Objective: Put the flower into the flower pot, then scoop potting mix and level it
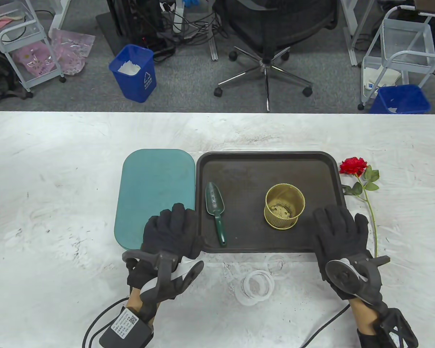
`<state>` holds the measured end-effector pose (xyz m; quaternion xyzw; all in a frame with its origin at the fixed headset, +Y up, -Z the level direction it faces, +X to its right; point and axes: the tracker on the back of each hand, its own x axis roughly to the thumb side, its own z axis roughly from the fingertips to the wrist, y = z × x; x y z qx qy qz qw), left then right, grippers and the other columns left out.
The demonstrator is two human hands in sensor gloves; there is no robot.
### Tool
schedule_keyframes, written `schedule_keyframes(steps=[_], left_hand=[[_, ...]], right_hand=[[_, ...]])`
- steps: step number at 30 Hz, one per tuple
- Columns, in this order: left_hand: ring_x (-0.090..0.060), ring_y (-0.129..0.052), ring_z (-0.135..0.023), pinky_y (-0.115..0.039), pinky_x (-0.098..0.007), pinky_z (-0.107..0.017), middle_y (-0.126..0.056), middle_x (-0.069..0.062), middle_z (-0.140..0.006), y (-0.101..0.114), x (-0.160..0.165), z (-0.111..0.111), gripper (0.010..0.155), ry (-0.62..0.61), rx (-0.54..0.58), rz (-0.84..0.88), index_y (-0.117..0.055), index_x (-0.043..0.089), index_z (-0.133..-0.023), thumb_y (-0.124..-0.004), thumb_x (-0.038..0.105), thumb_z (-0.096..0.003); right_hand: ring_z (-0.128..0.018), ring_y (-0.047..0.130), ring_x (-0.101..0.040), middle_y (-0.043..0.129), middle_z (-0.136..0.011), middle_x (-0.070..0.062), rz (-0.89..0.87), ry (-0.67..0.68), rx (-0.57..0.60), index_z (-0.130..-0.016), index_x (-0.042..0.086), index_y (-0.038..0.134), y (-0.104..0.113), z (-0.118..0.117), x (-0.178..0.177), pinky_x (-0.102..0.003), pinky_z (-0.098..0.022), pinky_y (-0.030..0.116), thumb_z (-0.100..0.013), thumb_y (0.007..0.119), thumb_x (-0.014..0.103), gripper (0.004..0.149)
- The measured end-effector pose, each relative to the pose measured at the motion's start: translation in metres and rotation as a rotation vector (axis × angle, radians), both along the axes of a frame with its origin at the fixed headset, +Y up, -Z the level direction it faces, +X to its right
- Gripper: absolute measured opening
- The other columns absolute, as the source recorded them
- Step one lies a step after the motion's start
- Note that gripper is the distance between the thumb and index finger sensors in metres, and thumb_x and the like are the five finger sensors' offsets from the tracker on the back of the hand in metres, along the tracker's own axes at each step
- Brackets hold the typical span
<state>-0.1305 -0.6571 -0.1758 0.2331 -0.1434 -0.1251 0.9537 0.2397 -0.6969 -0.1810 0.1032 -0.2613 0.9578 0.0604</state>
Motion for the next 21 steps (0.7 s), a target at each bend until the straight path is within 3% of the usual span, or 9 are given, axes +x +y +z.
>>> schedule_keyframes(steps=[2,8,17,21], left_hand=[[-0.033,-0.085,-0.086,-0.073,-0.050,-0.065,-0.070,-0.004,-0.105,-0.005,-0.002,0.001,0.077,0.026,-0.013,-0.021,-0.070,0.031,-0.101,-0.076,0.070,-0.0340],[-0.033,-0.082,-0.088,-0.072,-0.051,-0.066,-0.067,-0.004,-0.106,-0.009,-0.010,0.000,0.078,0.039,-0.004,0.020,-0.067,0.031,-0.102,-0.076,0.069,-0.0345],[-0.033,-0.092,-0.080,-0.077,-0.049,-0.062,-0.081,-0.002,-0.097,0.003,-0.015,0.010,0.065,-0.028,0.149,0.192,-0.079,0.030,-0.094,-0.078,0.062,-0.0372],[-0.032,-0.096,-0.074,-0.080,-0.047,-0.059,-0.085,-0.002,-0.093,0.009,-0.010,0.012,0.064,-0.034,0.199,0.128,-0.080,0.029,-0.092,-0.080,0.060,-0.0365]], right_hand=[[-0.098,0.070,-0.048,0.066,-0.110,-0.017,0.005,0.004,-0.004,-0.100,0.023,0.063,0.000,0.000,-0.001,-0.080,-0.065,0.052,-0.042,0.075,0.043,0.063],[-0.098,0.070,-0.048,0.066,-0.110,-0.017,-0.008,0.005,-0.001,-0.100,0.023,0.063,0.001,0.001,0.001,-0.080,-0.065,0.052,-0.042,0.075,0.042,0.062],[-0.097,0.071,-0.048,0.067,-0.109,-0.017,-0.013,0.008,-0.007,-0.099,0.023,0.065,0.000,0.000,0.001,-0.080,-0.065,0.052,-0.042,0.075,0.042,0.061],[-0.097,0.071,-0.048,0.067,-0.109,-0.016,-0.017,0.000,-0.005,-0.099,0.023,0.065,0.001,0.000,0.002,-0.080,-0.065,0.052,-0.042,0.075,0.042,0.061]])
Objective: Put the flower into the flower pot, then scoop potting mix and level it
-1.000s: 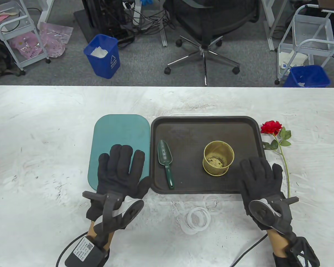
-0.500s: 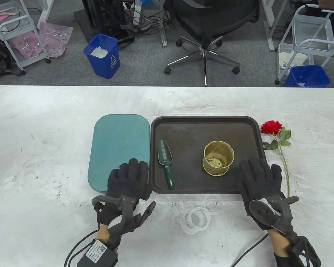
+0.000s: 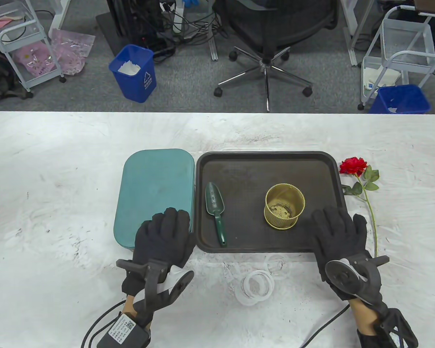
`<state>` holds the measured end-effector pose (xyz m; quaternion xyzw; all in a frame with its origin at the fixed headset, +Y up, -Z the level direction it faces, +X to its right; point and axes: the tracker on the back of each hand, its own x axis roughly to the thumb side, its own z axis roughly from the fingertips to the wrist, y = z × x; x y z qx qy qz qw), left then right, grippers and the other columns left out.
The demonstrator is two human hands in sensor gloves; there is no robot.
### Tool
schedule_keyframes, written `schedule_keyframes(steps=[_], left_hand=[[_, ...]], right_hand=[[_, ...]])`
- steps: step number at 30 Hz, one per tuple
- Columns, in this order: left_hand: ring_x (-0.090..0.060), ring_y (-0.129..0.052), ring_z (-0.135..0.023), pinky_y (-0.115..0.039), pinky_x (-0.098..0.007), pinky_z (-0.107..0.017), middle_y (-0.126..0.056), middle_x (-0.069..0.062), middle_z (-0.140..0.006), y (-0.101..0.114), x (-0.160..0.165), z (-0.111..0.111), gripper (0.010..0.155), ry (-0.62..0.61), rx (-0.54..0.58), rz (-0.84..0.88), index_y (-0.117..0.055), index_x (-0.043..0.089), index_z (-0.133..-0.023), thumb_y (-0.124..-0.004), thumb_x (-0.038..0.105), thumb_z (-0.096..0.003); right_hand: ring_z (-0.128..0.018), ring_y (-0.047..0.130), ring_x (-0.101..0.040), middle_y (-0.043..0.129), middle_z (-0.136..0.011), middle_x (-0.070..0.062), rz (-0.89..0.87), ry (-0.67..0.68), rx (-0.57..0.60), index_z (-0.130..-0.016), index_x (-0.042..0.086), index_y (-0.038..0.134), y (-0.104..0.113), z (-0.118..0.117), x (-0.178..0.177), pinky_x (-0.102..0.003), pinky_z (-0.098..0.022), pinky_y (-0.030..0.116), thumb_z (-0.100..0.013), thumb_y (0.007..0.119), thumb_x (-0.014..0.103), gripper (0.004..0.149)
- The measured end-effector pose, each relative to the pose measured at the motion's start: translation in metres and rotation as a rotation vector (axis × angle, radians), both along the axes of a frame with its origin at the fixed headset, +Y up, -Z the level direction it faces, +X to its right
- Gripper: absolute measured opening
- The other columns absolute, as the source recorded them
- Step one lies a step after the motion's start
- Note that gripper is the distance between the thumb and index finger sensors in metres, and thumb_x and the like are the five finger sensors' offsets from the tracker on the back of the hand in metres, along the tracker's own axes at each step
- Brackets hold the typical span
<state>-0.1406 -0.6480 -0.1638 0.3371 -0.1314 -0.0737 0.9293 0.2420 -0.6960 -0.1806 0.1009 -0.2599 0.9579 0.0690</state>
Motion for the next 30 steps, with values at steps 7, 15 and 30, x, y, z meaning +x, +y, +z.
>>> schedule_keyframes(steps=[7,15,30], left_hand=[[-0.021,-0.103,-0.048,-0.087,-0.037,-0.040,-0.090,-0.002,-0.087,0.027,0.016,-0.006,0.065,0.019,0.144,-0.381,-0.081,0.027,-0.092,-0.091,0.055,-0.0336],[-0.009,-0.093,0.007,-0.088,-0.027,-0.002,-0.108,0.000,-0.055,0.084,0.013,-0.018,0.045,0.138,0.214,-0.464,-0.099,0.024,-0.072,-0.092,0.050,-0.0359],[-0.009,-0.102,-0.003,-0.095,-0.030,-0.015,-0.103,-0.005,-0.059,0.147,-0.087,-0.026,0.044,0.458,0.384,-0.071,-0.093,0.019,-0.076,-0.087,0.043,-0.0389]], right_hand=[[-0.097,0.072,-0.047,0.068,-0.109,-0.016,-0.025,-0.006,-0.009,-0.099,0.023,0.066,0.001,-0.001,0.004,-0.080,-0.065,0.052,-0.042,0.075,0.042,0.060],[-0.096,0.073,-0.047,0.069,-0.109,-0.016,-0.020,0.005,-0.006,-0.097,0.022,0.069,0.000,0.000,0.003,-0.080,-0.065,0.053,-0.042,0.075,0.042,0.059],[-0.096,0.073,-0.047,0.070,-0.108,-0.016,-0.024,-0.005,-0.023,-0.096,0.022,0.072,-0.001,-0.002,0.004,-0.080,-0.065,0.053,-0.042,0.075,0.042,0.057]])
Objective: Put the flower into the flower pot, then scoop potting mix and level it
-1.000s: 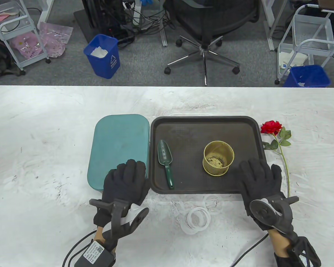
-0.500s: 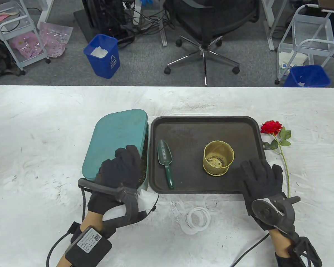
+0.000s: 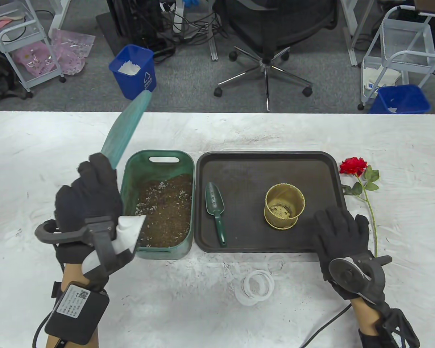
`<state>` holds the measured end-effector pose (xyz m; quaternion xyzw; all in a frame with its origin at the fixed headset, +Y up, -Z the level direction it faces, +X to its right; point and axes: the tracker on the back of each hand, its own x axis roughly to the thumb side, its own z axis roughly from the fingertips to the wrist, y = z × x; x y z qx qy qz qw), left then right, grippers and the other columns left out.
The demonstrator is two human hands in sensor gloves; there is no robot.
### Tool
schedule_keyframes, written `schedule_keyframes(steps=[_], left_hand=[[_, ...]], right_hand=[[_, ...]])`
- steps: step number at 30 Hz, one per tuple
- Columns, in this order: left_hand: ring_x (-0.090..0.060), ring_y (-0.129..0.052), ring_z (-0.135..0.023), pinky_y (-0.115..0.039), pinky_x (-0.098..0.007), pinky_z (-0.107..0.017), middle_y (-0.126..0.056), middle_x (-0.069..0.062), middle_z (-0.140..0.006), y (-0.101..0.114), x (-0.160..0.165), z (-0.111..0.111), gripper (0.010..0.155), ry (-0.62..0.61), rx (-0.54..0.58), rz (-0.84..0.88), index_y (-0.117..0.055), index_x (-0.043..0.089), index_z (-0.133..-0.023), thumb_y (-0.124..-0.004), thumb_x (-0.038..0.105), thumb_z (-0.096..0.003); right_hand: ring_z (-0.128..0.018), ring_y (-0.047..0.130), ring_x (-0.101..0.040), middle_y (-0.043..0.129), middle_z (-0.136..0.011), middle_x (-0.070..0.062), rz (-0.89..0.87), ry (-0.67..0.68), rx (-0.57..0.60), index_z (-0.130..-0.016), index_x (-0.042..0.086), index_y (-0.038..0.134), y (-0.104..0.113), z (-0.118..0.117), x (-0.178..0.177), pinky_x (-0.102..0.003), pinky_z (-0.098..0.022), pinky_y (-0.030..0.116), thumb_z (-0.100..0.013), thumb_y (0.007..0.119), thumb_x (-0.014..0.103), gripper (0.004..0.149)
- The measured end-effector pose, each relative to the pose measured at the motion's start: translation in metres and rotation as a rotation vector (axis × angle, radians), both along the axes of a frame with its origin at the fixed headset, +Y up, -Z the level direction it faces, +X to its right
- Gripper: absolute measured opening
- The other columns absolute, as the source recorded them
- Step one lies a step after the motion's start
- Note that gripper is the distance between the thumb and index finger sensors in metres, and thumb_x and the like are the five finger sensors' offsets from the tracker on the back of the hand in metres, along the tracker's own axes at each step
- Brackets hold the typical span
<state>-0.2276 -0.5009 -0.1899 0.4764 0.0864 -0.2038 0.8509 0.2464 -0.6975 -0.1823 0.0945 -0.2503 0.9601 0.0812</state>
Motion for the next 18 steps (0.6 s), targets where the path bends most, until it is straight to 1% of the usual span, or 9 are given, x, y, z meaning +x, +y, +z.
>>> schedule_keyframes(steps=[2,4,5,7,8,10,11,16,18], left_hand=[[-0.010,-0.103,-0.007,-0.094,-0.031,-0.019,-0.101,-0.007,-0.063,-0.006,-0.026,0.000,0.047,0.033,-0.023,0.154,-0.089,0.016,-0.080,-0.085,0.039,-0.0397],[-0.010,-0.104,-0.009,-0.095,-0.031,-0.019,-0.099,-0.008,-0.064,-0.024,-0.057,0.000,0.048,0.030,-0.059,0.327,-0.086,0.015,-0.083,-0.084,0.037,-0.0404],[-0.009,-0.104,-0.010,-0.095,-0.031,-0.019,-0.099,-0.007,-0.064,-0.031,-0.066,0.001,0.048,0.035,-0.069,0.376,-0.085,0.015,-0.084,-0.084,0.037,-0.0408],[-0.008,-0.104,-0.009,-0.096,-0.030,-0.020,-0.099,-0.007,-0.063,-0.057,-0.098,0.004,0.049,0.037,-0.093,0.576,-0.085,0.015,-0.084,-0.083,0.037,-0.0410],[-0.009,-0.104,-0.010,-0.096,-0.030,-0.020,-0.099,-0.007,-0.063,-0.066,-0.107,0.004,0.049,0.030,-0.100,0.645,-0.084,0.015,-0.084,-0.083,0.037,-0.0409],[-0.009,-0.104,-0.010,-0.096,-0.031,-0.020,-0.098,-0.007,-0.063,-0.098,-0.135,0.006,0.049,0.007,-0.118,0.882,-0.084,0.015,-0.084,-0.083,0.037,-0.0409],[-0.009,-0.104,-0.010,-0.095,-0.031,-0.020,-0.098,-0.007,-0.063,-0.106,-0.140,0.006,0.049,0.007,-0.123,0.933,-0.084,0.015,-0.084,-0.083,0.037,-0.0409],[-0.009,-0.104,-0.009,-0.095,-0.031,-0.020,-0.098,-0.007,-0.062,-0.173,-0.175,0.005,0.048,0.019,-0.174,1.258,-0.085,0.014,-0.084,-0.083,0.037,-0.0409],[-0.009,-0.104,-0.010,-0.095,-0.031,-0.020,-0.098,-0.008,-0.063,-0.195,-0.184,0.000,0.048,0.015,-0.221,1.376,-0.084,0.015,-0.084,-0.082,0.037,-0.0410]], right_hand=[[-0.096,0.074,-0.047,0.070,-0.108,-0.016,0.001,0.001,0.002,-0.095,0.022,0.072,0.000,0.000,0.000,-0.080,-0.065,0.053,-0.042,0.075,0.042,0.057],[-0.096,0.074,-0.047,0.071,-0.108,-0.016,0.002,0.003,0.005,-0.095,0.022,0.072,0.000,0.000,-0.001,-0.080,-0.065,0.053,-0.042,0.075,0.042,0.057],[-0.096,0.074,-0.047,0.071,-0.108,-0.016,0.003,0.003,0.005,-0.095,0.022,0.072,0.000,0.000,-0.001,-0.080,-0.065,0.053,-0.042,0.075,0.042,0.057],[-0.096,0.074,-0.047,0.071,-0.108,-0.016,0.008,0.005,0.006,-0.095,0.022,0.072,-0.001,0.000,-0.003,-0.080,-0.065,0.053,-0.042,0.075,0.042,0.057],[-0.096,0.074,-0.047,0.071,-0.108,-0.016,0.009,0.007,0.005,-0.095,0.022,0.072,-0.001,0.000,-0.003,-0.080,-0.065,0.053,-0.042,0.075,0.042,0.057],[-0.095,0.074,-0.047,0.071,-0.108,-0.016,0.014,0.009,0.003,-0.095,0.022,0.072,-0.001,0.000,-0.005,-0.080,-0.065,0.053,-0.042,0.075,0.042,0.057],[-0.096,0.074,-0.047,0.071,-0.108,-0.016,0.015,0.009,0.002,-0.095,0.022,0.072,-0.001,0.000,-0.005,-0.080,-0.065,0.053,-0.042,0.075,0.042,0.057],[-0.095,0.074,-0.047,0.071,-0.108,-0.016,0.012,0.000,-0.002,-0.095,0.022,0.072,-0.001,-0.001,-0.005,-0.080,-0.065,0.053,-0.042,0.075,0.042,0.057],[-0.095,0.074,-0.047,0.071,-0.108,-0.016,0.011,-0.003,-0.006,-0.095,0.022,0.072,-0.001,-0.002,-0.006,-0.080,-0.065,0.053,-0.042,0.075,0.042,0.057]])
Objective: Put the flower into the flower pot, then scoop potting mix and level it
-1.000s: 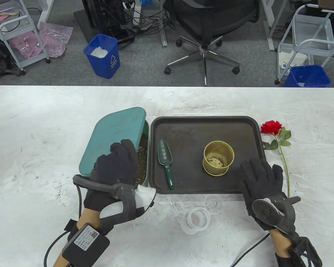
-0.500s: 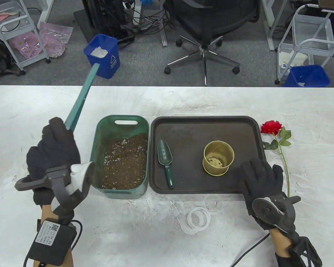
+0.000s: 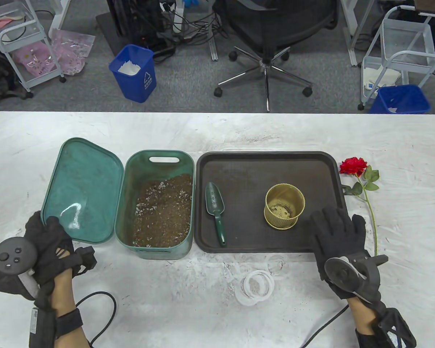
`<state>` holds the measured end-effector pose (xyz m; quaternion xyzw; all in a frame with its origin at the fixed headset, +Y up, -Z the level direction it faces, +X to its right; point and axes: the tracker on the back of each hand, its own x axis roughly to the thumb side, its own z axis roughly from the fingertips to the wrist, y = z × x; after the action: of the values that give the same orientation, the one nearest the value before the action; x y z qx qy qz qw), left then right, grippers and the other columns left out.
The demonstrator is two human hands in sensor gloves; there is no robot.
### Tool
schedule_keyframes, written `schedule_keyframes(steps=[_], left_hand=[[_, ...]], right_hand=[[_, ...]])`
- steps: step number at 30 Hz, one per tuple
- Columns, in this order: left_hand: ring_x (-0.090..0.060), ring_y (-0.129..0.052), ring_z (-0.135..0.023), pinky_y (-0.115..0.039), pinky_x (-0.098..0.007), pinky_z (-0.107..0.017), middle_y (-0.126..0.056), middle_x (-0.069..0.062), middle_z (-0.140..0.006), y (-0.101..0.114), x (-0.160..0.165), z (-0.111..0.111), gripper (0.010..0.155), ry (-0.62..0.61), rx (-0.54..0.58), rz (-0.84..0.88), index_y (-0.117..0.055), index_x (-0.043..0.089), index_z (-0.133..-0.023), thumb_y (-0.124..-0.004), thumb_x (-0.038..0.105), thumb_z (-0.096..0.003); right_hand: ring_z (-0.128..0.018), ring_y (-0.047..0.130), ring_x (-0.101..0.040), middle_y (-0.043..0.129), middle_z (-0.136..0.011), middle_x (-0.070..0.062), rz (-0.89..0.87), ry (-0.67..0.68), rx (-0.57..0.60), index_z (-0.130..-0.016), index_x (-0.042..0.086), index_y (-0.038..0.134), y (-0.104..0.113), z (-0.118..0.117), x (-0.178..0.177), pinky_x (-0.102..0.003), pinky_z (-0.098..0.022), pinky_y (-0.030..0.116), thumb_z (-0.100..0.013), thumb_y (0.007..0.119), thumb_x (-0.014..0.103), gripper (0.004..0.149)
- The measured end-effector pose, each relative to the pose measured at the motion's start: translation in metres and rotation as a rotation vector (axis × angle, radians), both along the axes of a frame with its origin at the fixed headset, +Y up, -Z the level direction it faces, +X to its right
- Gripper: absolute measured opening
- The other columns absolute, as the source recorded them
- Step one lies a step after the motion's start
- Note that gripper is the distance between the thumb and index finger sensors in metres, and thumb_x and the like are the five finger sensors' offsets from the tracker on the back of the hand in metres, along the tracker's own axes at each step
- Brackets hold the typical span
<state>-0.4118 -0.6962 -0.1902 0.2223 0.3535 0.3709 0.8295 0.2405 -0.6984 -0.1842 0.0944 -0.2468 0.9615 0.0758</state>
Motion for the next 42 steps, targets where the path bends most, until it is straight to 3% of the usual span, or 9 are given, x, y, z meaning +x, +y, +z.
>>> schedule_keyframes(steps=[4,14,22,28,35,39,42], left_hand=[[-0.009,-0.105,-0.010,-0.096,-0.030,-0.019,-0.098,-0.008,-0.063,-0.024,-0.011,-0.006,0.049,0.006,-0.047,0.125,-0.084,0.015,-0.084,-0.082,0.037,-0.0410],[-0.009,-0.106,-0.011,-0.097,-0.031,-0.020,-0.098,-0.009,-0.062,-0.057,-0.023,-0.014,0.050,-0.003,-0.145,0.281,-0.082,0.011,-0.085,-0.083,0.036,-0.0411],[-0.012,-0.107,-0.010,-0.096,-0.033,-0.017,-0.100,-0.009,-0.058,-0.060,-0.024,-0.014,0.058,0.059,-0.330,0.137,-0.084,0.008,-0.084,-0.090,0.042,-0.0368],[-0.022,-0.110,-0.030,-0.094,-0.040,-0.030,-0.092,-0.016,-0.076,-0.054,-0.023,-0.008,0.070,0.112,-0.431,0.072,-0.076,0.007,-0.092,-0.087,0.049,-0.0370],[-0.027,-0.109,-0.047,-0.092,-0.044,-0.040,-0.086,-0.016,-0.085,-0.008,-0.009,0.003,0.072,0.121,-0.242,-0.088,-0.071,0.010,-0.096,-0.082,0.052,-0.0387],[-0.031,-0.105,-0.060,-0.088,-0.047,-0.047,-0.081,-0.015,-0.089,0.045,0.015,0.007,0.072,0.048,-0.045,-0.176,-0.068,0.011,-0.098,-0.081,0.052,-0.0399],[-0.032,-0.099,-0.073,-0.083,-0.049,-0.056,-0.075,-0.013,-0.096,0.095,0.051,0.014,0.073,-0.099,0.119,-0.311,-0.064,0.016,-0.101,-0.079,0.055,-0.0411]], right_hand=[[-0.096,0.074,-0.047,0.071,-0.108,-0.016,0.008,0.001,-0.002,-0.095,0.022,0.072,0.000,0.000,-0.001,-0.080,-0.065,0.053,-0.042,0.075,0.042,0.057],[-0.096,0.074,-0.047,0.071,-0.108,-0.016,0.001,0.003,-0.007,-0.095,0.022,0.072,0.000,0.000,0.000,-0.080,-0.065,0.053,-0.042,0.075,0.041,0.057],[-0.095,0.075,-0.047,0.071,-0.107,-0.016,-0.004,0.004,-0.010,-0.095,0.022,0.072,0.000,0.000,0.001,-0.080,-0.065,0.053,-0.042,0.075,0.041,0.057],[-0.095,0.075,-0.047,0.072,-0.107,-0.016,-0.006,0.004,-0.012,-0.095,0.022,0.072,0.000,0.000,0.001,-0.080,-0.065,0.053,-0.042,0.075,0.041,0.056],[-0.094,0.076,-0.047,0.072,-0.107,-0.016,-0.017,0.003,0.000,-0.095,0.022,0.072,0.002,0.000,0.003,-0.080,-0.065,0.053,-0.042,0.075,0.041,0.056],[-0.094,0.076,-0.047,0.073,-0.107,-0.016,-0.021,0.001,0.004,-0.095,0.022,0.072,0.002,0.000,0.003,-0.080,-0.065,0.053,-0.042,0.075,0.041,0.056],[-0.094,0.076,-0.047,0.073,-0.107,-0.016,-0.020,-0.001,0.002,-0.095,0.022,0.072,0.002,0.000,0.003,-0.080,-0.065,0.053,-0.042,0.075,0.041,0.056]])
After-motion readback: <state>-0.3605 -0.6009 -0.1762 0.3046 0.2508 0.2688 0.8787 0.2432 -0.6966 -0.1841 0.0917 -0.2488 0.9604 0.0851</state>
